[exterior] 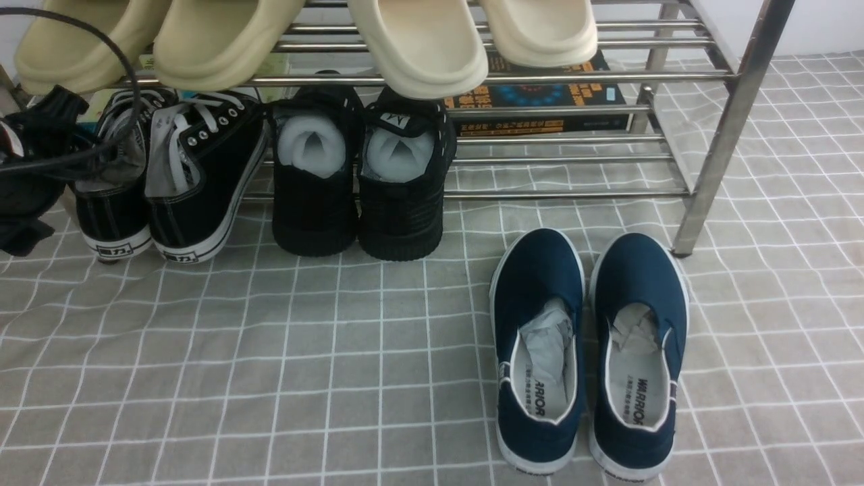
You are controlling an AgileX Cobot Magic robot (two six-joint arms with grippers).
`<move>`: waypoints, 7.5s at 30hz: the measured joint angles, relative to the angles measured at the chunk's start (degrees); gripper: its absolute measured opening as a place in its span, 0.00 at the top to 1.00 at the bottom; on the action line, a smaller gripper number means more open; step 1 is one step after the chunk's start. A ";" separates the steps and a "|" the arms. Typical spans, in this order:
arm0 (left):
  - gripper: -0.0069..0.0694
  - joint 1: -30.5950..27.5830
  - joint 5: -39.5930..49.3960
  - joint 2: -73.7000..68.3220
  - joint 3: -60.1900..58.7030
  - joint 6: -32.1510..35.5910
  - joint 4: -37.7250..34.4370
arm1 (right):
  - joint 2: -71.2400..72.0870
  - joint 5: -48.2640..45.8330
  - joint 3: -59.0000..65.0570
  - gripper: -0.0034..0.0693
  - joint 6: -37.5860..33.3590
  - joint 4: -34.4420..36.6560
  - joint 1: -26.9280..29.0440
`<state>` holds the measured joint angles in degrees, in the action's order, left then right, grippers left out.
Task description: Take the shoes off the shelf with your hand from the grey coffee tablecloth.
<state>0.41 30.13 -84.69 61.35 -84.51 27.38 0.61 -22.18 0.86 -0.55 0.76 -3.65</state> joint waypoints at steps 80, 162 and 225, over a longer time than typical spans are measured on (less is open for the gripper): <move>0.42 0.00 29.24 9.63 -9.13 30.26 -4.02 | 0.00 0.00 0.00 0.62 0.00 0.00 0.00; 0.82 0.06 25.32 1.35 -8.04 70.67 -31.08 | 0.00 0.00 0.00 0.62 0.00 0.00 0.00; 0.88 0.06 -7.99 80.93 -56.36 73.41 -24.99 | 0.00 0.00 0.00 0.62 0.00 -0.06 0.00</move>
<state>0.47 22.14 -3.76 4.99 -11.10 2.39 0.61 -22.18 0.86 -0.55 0.69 -3.65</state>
